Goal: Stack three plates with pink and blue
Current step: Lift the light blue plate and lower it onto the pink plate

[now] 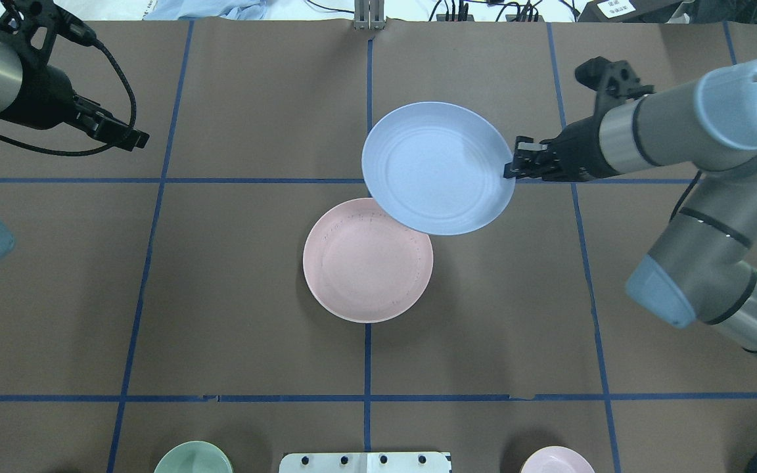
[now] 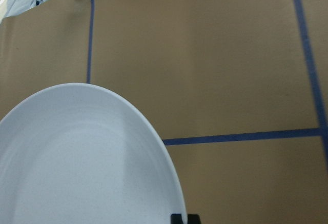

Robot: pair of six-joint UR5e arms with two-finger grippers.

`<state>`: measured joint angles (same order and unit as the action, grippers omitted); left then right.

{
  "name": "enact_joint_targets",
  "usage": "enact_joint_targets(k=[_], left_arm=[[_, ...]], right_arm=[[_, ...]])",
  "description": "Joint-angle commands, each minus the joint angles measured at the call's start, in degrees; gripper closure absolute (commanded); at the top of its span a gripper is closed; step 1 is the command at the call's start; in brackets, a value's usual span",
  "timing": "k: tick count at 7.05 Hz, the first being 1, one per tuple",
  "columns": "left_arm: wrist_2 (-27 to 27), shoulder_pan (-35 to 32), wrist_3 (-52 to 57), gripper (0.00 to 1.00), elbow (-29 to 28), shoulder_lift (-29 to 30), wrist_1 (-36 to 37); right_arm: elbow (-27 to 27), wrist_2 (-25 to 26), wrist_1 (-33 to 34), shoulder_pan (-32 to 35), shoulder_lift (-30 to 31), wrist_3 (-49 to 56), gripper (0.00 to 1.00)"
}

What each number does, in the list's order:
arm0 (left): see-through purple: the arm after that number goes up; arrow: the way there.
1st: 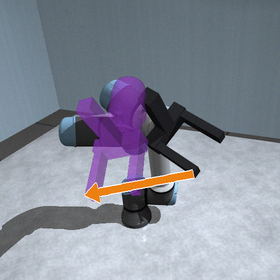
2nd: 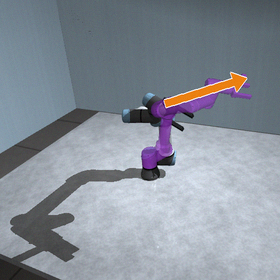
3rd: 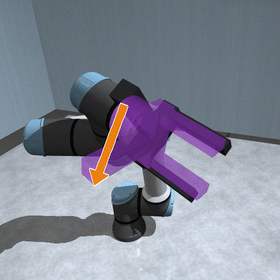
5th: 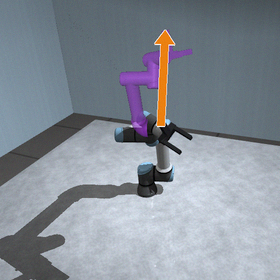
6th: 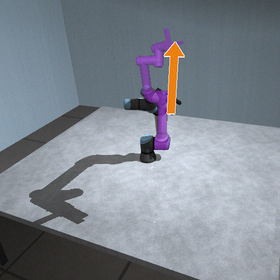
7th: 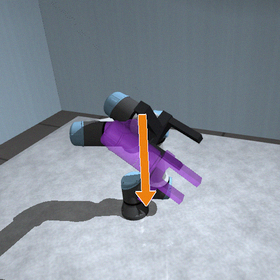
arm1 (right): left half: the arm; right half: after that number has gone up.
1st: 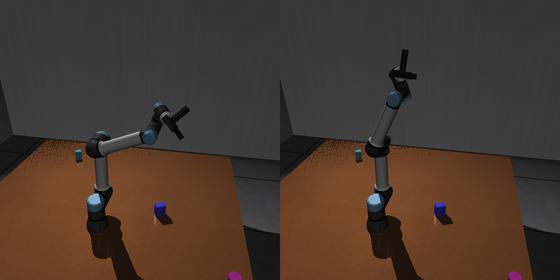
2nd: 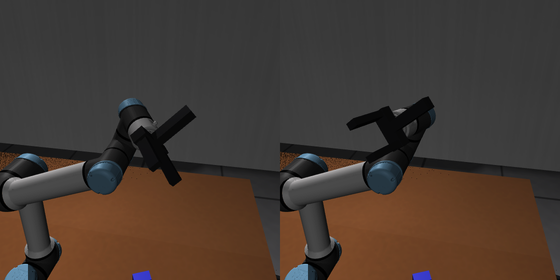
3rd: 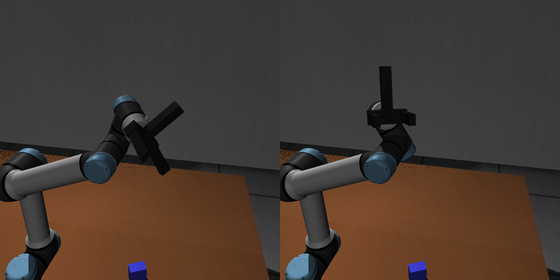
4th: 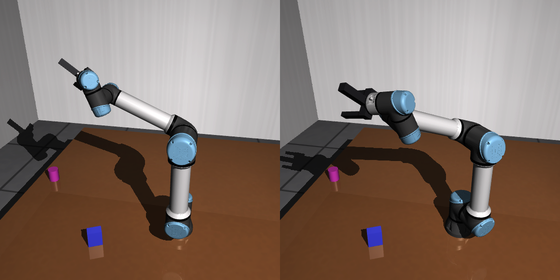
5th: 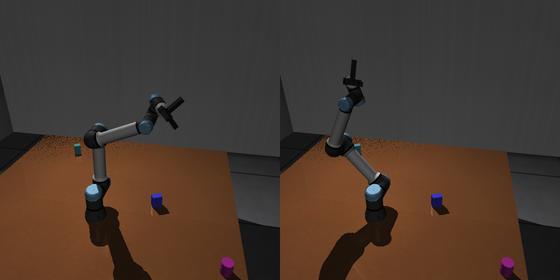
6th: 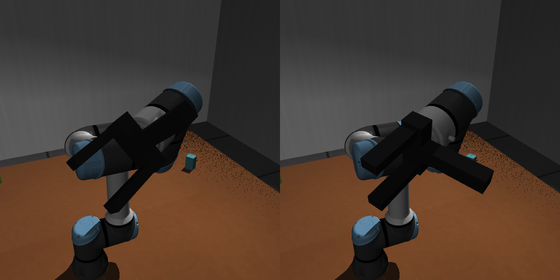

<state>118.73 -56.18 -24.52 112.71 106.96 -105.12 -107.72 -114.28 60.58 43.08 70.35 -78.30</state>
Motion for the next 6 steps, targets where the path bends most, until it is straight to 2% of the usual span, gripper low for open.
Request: enact_joint_targets(k=[1, 2, 6], left_arm=[[0.1, 0.1, -0.2, 0.0, -0.2, 0.0, -0.1], [0.1, 0.1, -0.2, 0.0, -0.3, 0.0, -0.1], [0.1, 0.1, -0.2, 0.0, -0.4, 0.0, -0.1]], right_arm=[[-0.8, 11.9, 8.1, -10.3, -3.5, -1.8, 1.0], [-0.3, 15.5, 8.5, -13.3, -3.4, -1.9, 1.0], [1.8, 18.6, 10.0, -16.7, -3.6, -1.9, 1.0]])
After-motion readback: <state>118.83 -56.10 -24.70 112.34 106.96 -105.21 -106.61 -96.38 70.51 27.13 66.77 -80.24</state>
